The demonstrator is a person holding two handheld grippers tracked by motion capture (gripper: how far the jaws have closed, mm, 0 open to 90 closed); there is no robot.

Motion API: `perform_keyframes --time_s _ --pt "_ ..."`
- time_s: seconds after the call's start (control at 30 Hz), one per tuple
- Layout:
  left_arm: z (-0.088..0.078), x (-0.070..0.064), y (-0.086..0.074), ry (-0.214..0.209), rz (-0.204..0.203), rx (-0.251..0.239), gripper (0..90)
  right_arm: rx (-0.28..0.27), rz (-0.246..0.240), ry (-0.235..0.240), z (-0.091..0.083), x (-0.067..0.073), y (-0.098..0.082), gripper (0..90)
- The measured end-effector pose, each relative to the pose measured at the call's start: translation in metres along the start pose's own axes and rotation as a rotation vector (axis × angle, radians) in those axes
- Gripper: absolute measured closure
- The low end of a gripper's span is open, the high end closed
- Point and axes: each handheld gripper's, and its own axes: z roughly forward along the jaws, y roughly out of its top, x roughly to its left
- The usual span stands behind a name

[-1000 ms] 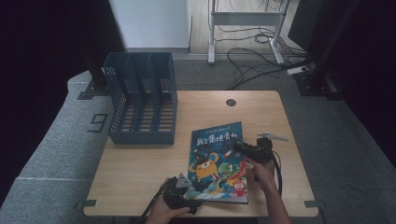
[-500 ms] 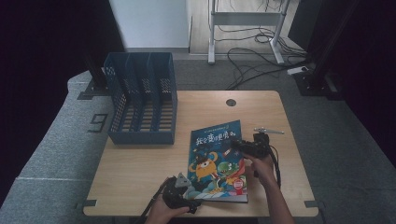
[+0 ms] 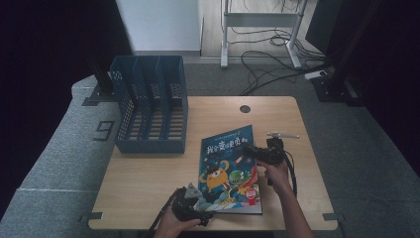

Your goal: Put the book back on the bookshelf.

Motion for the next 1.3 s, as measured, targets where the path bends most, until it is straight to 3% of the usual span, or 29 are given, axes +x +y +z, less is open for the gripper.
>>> perform_keyframes --time_s 0.2,0.4,0.57,0.9,1.07,1.3 --pt "0.000 0.000 0.000 0.003 -0.007 -0.003 4.5 0.001 -0.019 0.000 0.000 0.007 0.005 70.6" --pt "-0.001 0.002 0.000 -0.010 -0.014 -0.005 4.9 0.046 -0.080 -0.030 0.005 0.019 0.014 67.5" --pt "-0.001 0.003 0.000 -0.007 -0.018 -0.007 5.0 0.063 -0.054 0.010 0.011 0.014 0.017 70.4" --pt "-0.001 0.003 0.000 -0.008 -0.021 -0.007 4.2 0.045 -0.065 0.011 0.010 0.020 0.018 72.5" --pt "0.000 0.005 0.001 -0.013 -0.029 -0.008 3.3 0.038 -0.114 -0.001 0.008 0.031 0.024 72.7" --pt "0.002 0.009 0.005 -0.003 -0.056 -0.017 3.4 -0.021 -0.179 -0.013 0.000 0.046 0.031 73.1"
